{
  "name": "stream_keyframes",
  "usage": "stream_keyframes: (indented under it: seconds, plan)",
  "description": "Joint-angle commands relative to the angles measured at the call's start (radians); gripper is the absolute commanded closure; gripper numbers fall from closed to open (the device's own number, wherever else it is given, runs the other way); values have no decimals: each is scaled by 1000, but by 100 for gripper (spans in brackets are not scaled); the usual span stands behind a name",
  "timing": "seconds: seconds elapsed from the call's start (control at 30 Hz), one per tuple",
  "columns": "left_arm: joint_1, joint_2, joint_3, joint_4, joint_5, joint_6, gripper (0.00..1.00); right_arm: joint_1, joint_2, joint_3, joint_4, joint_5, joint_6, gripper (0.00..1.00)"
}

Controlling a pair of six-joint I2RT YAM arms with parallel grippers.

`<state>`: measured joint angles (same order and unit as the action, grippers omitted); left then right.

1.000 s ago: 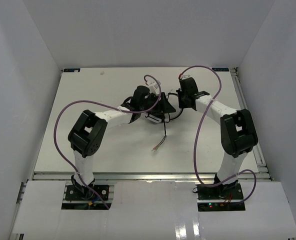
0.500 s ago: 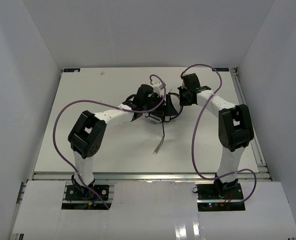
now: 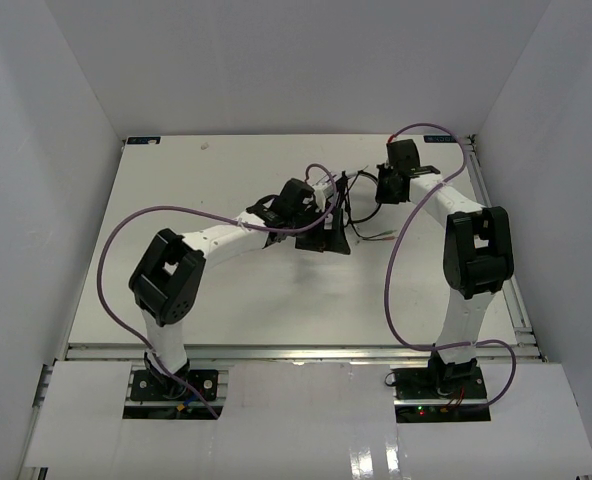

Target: Wrap the headphones

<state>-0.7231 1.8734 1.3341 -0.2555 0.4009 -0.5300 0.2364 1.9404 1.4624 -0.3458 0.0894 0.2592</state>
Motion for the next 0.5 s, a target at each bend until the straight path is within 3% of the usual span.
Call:
stream_keyframes:
  seconds: [0.0, 0.17, 0.23, 0.37, 0.47]
  plan:
    - [4, -156, -28, -25, -20, 34, 2, 11, -11, 43, 62, -77, 32, 81]
    - [4, -393, -208, -25, -156, 212, 2, -18, -27, 11, 66, -119, -12, 25]
    - [4, -520, -264, -27, -210, 275, 2, -38, -45, -9, 60, -117, -40, 7]
    - [5, -757, -437, -9, -341, 415, 2, -71, -117, -54, 38, -112, -175, 10]
    - [6, -889, -549, 24, -382, 471, 2, -89, -216, -119, 1, -208, -368, 10]
